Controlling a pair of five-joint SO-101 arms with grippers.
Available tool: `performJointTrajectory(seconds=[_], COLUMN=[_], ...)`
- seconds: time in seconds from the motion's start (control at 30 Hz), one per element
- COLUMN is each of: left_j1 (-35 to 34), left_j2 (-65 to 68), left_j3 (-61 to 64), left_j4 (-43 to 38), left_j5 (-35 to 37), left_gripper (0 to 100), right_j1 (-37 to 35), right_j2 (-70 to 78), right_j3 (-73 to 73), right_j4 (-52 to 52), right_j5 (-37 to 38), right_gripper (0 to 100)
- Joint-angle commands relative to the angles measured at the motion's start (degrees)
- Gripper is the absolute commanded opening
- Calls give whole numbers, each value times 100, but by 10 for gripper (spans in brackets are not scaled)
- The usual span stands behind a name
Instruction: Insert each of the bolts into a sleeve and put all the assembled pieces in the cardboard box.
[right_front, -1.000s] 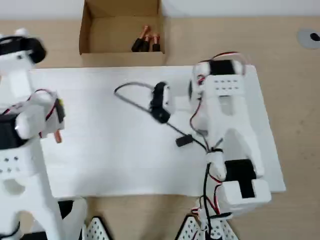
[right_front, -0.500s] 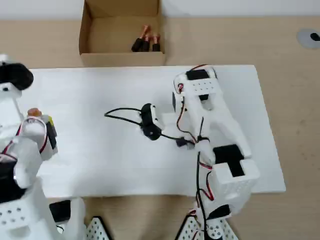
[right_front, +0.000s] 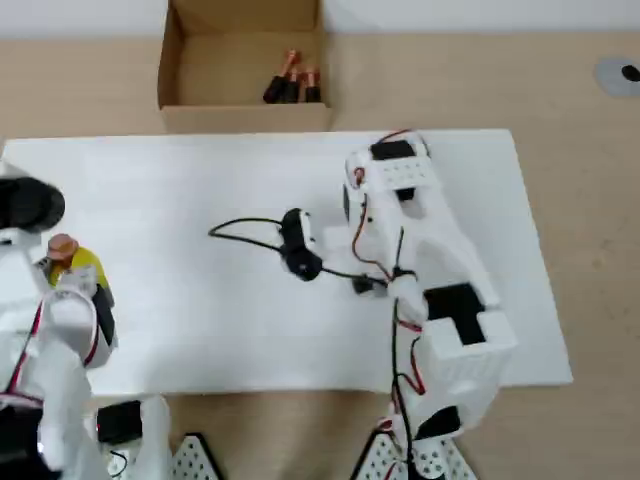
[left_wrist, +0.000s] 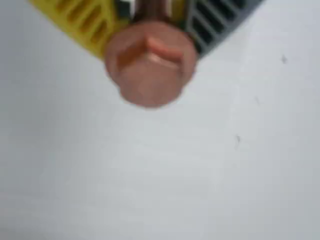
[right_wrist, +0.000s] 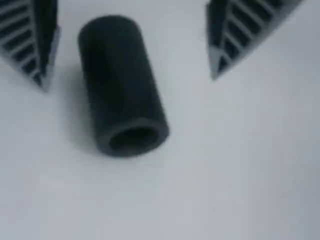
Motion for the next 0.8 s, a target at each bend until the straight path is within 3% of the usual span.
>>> performJointTrajectory(seconds=[0.0,0.4,0.77], left_j1=[-53,-44,-44], left_j2=[-347,-1182,-1534], left_j3=[0,571,624], left_j4=[-88,-281,-466], left_j5=[-132,-132,-132], left_gripper=[10,9,9], right_j1=[-66,-57,-31], right_j2=[251,391,426], right_j3=[-154,-136,-119], right_j4=[-132,-176,-1222], right_j5=[62,26,-782], right_gripper=[250,250,249])
